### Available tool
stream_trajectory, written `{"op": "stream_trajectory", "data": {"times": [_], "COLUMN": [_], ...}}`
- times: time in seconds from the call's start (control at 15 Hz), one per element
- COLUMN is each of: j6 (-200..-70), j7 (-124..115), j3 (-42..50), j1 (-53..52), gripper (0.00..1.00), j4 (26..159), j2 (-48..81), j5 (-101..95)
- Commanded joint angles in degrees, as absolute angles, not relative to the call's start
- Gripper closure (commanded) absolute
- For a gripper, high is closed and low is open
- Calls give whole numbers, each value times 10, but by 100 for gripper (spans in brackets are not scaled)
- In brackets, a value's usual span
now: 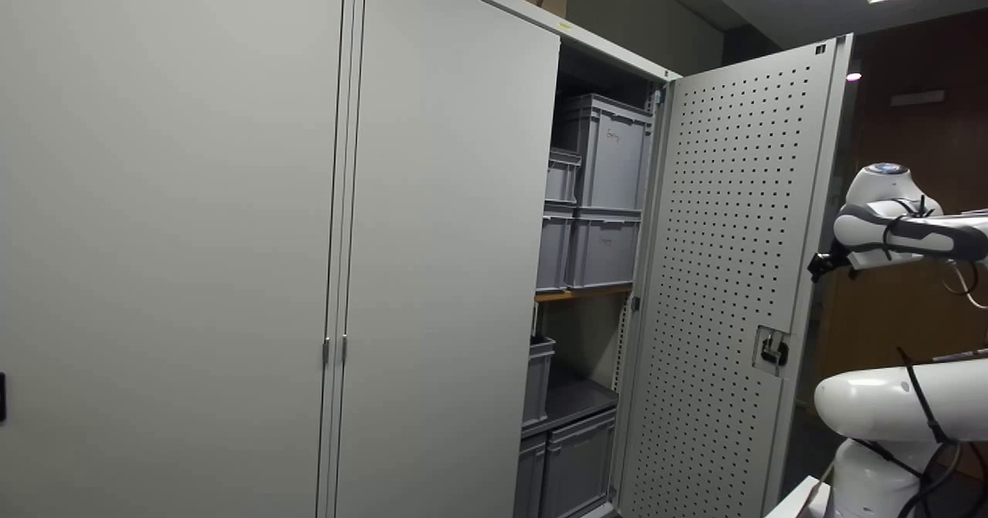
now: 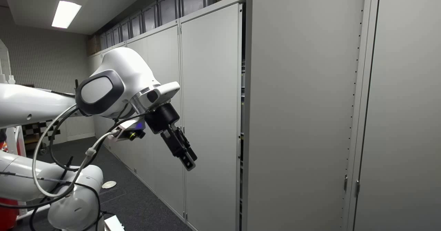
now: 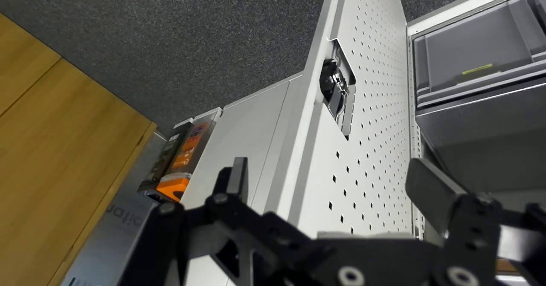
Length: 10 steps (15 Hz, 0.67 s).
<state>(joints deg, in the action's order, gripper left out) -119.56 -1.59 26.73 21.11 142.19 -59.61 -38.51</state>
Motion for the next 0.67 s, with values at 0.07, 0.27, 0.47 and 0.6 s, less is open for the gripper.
{"op": "stream_trajectory", "data": {"times": [0.07,0.27,0.47,0.6], "j6": [-1232,-1247,-1256,-1259], "j7": [28,44,62,73], "j3": [293,306,317,323], "j1": [208,205,204,203], "gripper": [0,0,0,0], "j4": [1403,1395,1385,1376], "j2": [-574,-561,-546,-536], "j5": [-369,-363,-348,-336]}}
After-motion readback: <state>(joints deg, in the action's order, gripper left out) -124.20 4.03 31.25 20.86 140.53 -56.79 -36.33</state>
